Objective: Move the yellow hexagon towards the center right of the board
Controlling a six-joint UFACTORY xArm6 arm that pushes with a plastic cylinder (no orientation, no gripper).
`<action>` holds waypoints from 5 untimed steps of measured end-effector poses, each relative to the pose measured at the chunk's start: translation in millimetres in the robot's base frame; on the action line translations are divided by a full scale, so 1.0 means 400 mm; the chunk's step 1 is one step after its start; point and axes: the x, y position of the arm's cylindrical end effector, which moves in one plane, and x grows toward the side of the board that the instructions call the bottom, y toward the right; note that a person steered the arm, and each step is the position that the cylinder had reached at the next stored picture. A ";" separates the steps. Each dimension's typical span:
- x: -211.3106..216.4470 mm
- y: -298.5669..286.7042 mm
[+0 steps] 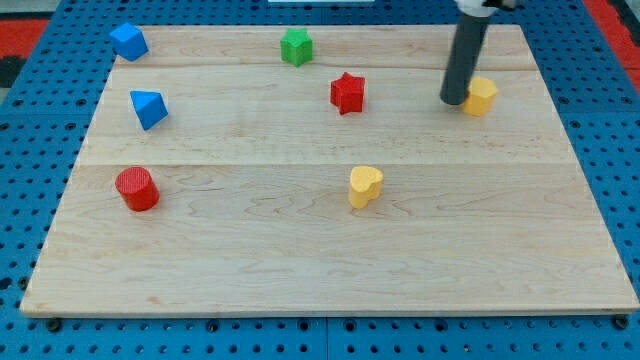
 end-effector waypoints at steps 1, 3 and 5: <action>-0.032 -0.019; -0.097 0.025; -0.049 0.053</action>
